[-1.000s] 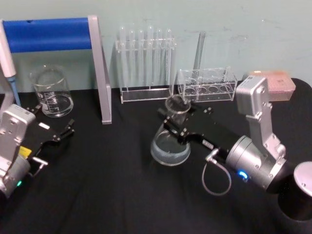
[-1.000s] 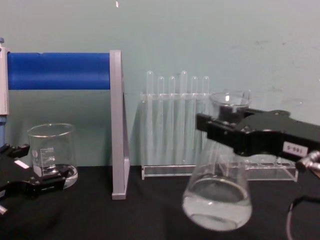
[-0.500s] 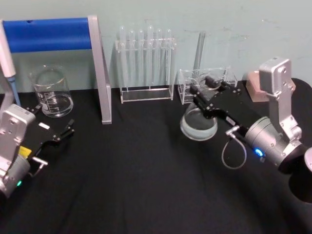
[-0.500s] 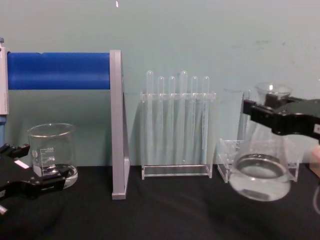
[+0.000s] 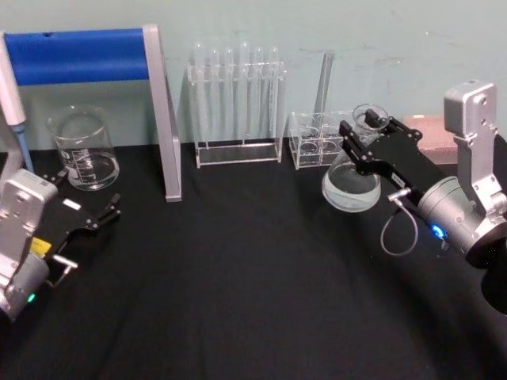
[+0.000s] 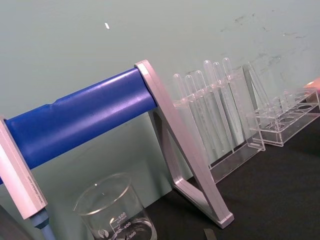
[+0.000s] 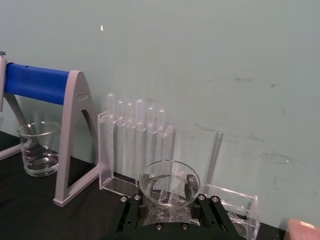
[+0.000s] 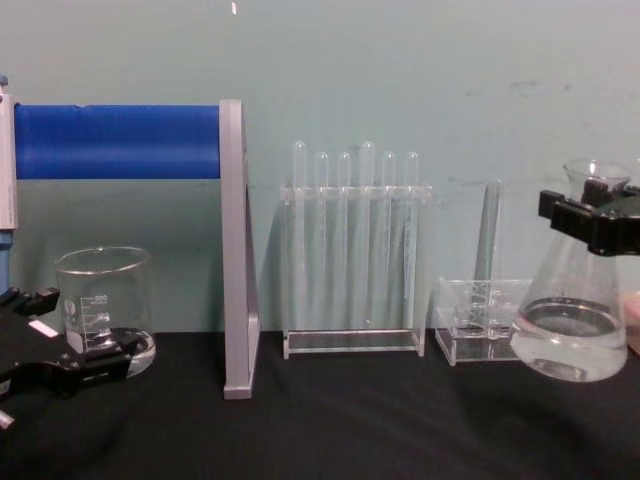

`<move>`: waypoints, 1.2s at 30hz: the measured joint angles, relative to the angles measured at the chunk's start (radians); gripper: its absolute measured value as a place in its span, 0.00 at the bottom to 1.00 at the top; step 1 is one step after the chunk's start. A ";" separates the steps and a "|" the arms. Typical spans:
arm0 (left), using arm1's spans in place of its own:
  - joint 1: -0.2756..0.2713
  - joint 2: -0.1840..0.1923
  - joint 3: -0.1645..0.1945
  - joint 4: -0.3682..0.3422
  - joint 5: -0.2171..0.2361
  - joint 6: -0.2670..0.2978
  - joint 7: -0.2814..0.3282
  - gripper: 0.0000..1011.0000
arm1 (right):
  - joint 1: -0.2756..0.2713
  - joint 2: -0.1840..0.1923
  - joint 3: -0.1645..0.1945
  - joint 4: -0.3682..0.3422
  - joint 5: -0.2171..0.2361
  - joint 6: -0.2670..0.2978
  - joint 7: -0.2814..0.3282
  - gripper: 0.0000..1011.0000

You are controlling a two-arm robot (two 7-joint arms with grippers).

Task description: Grasp the erlenmeyer flask with one hand, shake it three times, then place it back.

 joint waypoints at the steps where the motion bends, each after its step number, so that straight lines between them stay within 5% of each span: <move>1: 0.000 0.000 0.000 0.000 0.000 0.000 0.000 0.99 | 0.001 -0.001 0.003 0.002 -0.002 0.000 0.000 0.45; 12: 0.000 0.000 0.000 0.000 0.000 0.000 0.000 0.99 | -0.006 -0.015 0.009 -0.006 -0.013 0.009 0.015 0.45; 36: 0.000 0.000 0.000 0.000 0.000 0.000 0.000 0.99 | -0.090 0.024 -0.131 -0.150 0.029 0.027 0.136 0.45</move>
